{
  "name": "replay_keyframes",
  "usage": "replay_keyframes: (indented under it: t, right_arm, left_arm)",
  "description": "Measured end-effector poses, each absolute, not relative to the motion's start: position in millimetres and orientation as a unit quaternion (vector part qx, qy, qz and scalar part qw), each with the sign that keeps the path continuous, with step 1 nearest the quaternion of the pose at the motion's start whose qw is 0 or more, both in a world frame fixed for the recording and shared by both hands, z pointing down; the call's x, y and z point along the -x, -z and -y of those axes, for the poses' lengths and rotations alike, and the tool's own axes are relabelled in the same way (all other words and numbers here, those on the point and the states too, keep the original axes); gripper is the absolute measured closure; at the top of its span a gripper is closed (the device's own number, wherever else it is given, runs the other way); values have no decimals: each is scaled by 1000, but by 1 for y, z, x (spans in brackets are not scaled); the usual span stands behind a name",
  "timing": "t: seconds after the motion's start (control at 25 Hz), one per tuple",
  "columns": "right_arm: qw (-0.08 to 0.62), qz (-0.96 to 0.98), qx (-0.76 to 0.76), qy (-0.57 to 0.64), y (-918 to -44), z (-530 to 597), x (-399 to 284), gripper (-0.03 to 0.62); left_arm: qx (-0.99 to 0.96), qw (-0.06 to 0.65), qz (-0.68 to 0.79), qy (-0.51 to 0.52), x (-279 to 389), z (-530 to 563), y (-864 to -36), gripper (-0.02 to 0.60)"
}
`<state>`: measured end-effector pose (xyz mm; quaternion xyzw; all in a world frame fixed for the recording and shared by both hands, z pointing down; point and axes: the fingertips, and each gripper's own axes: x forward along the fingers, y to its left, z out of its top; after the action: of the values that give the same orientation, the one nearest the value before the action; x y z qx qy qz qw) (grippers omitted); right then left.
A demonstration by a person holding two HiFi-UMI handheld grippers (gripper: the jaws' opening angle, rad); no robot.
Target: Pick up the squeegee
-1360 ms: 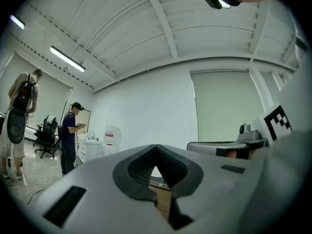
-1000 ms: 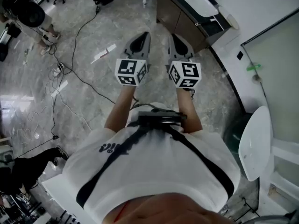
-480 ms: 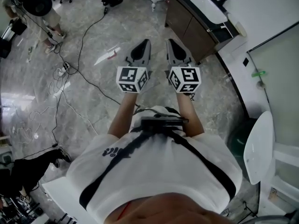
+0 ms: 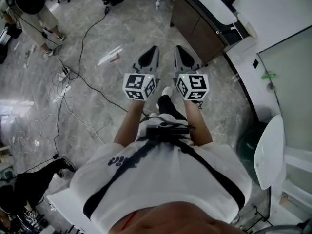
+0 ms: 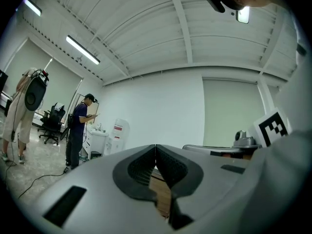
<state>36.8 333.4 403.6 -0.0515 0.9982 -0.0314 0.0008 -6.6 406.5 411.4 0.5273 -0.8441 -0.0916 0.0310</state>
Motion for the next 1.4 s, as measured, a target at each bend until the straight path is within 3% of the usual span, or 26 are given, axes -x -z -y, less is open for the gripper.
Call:
replay_keyframes:
  t: [0.76, 1.4]
  right_arm:
    - [44, -990, 116, 66, -384, -92, 76, 585]
    - [36, -956, 264, 120, -427, 82, 67, 585]
  left_arm:
    - [-581, 7, 812, 57, 127, -168, -380, 572]
    - [-709, 57, 703, 28, 125, 51, -412, 572]
